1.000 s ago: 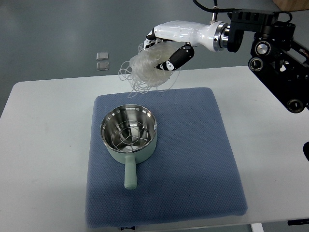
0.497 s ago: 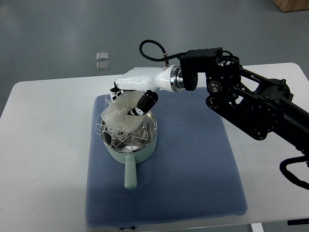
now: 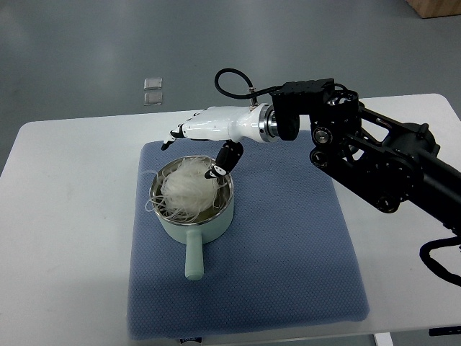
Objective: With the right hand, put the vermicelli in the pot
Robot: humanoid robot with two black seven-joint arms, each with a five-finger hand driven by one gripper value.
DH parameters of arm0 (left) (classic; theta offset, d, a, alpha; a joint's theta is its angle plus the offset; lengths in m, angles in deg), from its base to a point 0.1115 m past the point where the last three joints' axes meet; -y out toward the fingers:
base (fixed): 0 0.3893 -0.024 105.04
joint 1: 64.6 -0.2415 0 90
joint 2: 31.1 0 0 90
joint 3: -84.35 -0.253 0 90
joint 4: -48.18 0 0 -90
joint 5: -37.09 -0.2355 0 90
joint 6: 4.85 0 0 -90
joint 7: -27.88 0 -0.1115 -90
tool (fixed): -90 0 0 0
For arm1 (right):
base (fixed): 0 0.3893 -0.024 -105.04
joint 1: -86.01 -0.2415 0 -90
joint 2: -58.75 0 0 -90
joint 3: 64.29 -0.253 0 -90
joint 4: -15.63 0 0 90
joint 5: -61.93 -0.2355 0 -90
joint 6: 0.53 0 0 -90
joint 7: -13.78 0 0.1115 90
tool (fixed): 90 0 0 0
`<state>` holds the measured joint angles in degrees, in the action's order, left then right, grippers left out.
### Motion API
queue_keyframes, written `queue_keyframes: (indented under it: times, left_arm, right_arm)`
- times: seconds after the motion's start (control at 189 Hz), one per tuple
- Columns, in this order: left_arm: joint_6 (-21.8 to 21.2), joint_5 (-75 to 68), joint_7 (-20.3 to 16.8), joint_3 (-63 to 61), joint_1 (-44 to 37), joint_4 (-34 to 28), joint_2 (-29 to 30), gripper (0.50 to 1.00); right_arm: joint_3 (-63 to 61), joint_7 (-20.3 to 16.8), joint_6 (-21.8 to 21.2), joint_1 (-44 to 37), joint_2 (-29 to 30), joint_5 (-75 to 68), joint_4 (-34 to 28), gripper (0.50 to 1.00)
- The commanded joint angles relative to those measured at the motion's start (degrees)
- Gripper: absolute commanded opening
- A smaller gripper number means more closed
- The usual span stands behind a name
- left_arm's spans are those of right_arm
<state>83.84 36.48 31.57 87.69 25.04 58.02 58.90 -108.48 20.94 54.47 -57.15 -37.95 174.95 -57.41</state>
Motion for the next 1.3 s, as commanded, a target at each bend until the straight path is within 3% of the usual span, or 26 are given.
queue_keyframes:
  times: [0.0, 0.196, 0.413, 0.63, 0.926, 1.042, 1.296]
  left_arm:
    - [0.0, 0.0, 0.0, 0.0, 0.01, 0.0, 0.0, 1.0]
    - [0.0, 0.0, 0.0, 0.0, 0.01, 0.0, 0.0, 1.0]
    - [0.0, 0.0, 0.0, 0.0, 0.01, 0.0, 0.0, 1.0]
    - [0.0, 0.0, 0.0, 0.0, 0.01, 0.0, 0.0, 1.0]
    - [0.0, 0.0, 0.0, 0.0, 0.01, 0.0, 0.0, 1.0]
    - [0.0, 0.0, 0.0, 0.0, 0.01, 0.0, 0.0, 1.0]
    - [0.0, 0.0, 0.0, 0.0, 0.01, 0.0, 0.0, 1.0]
  right_arm:
    - [-0.11, -0.04, 0.0, -0.01, -0.15, -0.26, -0.09, 0.911]
    - [-6.96, -0.83, 0.0, 0.08, 0.46, -4.39, 0.7, 0.911]
    - [-20.85, -7.42, 0.0, 3.15, 0.2, -18.98, 8.96, 0.907]
    - [-27.88, -8.47, 13.46, 8.51, -0.59, -41.65, 21.0, 0.905]
    - [-27.79, -8.21, 24.27, 17.3, -2.88, -67.58, 21.44, 0.907]
    - [-27.88, -7.86, 26.56, 19.5, -2.7, -69.26, 21.36, 0.911]
    - [-27.27, -7.68, 25.86, 22.23, -2.0, -69.69, 21.09, 0.928]
